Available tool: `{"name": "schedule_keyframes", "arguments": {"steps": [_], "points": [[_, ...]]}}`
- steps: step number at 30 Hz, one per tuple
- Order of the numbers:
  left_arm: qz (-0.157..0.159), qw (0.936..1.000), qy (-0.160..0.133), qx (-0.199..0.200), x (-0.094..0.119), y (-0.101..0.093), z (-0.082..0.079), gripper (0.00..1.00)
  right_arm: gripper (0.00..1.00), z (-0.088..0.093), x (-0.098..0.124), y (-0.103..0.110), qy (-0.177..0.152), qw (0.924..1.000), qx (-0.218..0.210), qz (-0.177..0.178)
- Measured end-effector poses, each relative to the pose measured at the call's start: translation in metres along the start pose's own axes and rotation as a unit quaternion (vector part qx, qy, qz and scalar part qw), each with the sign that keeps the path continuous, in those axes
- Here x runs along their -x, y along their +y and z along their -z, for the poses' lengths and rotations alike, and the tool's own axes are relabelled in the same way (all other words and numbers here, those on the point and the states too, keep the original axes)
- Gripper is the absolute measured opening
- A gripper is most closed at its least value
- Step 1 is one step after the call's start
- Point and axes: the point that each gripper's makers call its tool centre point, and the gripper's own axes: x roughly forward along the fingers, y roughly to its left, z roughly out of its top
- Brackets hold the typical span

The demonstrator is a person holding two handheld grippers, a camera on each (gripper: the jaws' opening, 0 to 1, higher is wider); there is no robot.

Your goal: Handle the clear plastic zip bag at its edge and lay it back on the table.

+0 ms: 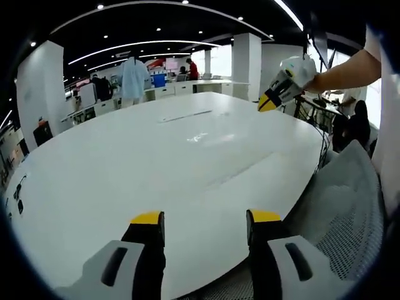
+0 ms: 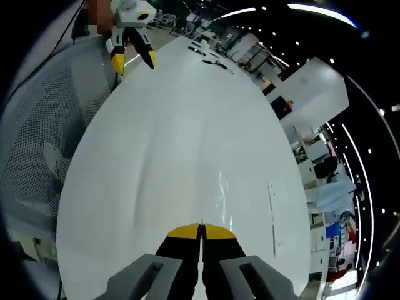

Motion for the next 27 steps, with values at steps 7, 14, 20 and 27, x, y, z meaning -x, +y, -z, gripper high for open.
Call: {"name": "schedule_keyframes", "arguments": {"steps": [7, 14, 20, 27], "points": [[0.017, 0.9996, -0.020, -0.010, -0.003, -0.007, -0.024, 0.49, 0.00, -0.014, 0.018, -0.004, -0.015, 0.9998, 0.011, 0.009], [0.043, 0.9979, -0.039, -0.030, -0.004, -0.020, -0.051, 0.46, 0.00, -0.025, 0.036, -0.009, -0.025, 0.9993, 0.017, 0.020], [0.060, 0.9956, -0.059, -0.041, -0.005, -0.025, -0.079, 0.44, 0.00, -0.035, 0.052, -0.013, -0.035, 0.9987, 0.020, 0.031], [0.084, 0.9912, -0.086, -0.057, -0.005, -0.033, -0.115, 0.42, 0.00, -0.050, 0.069, -0.018, -0.048, 0.9974, 0.032, 0.043]]}}
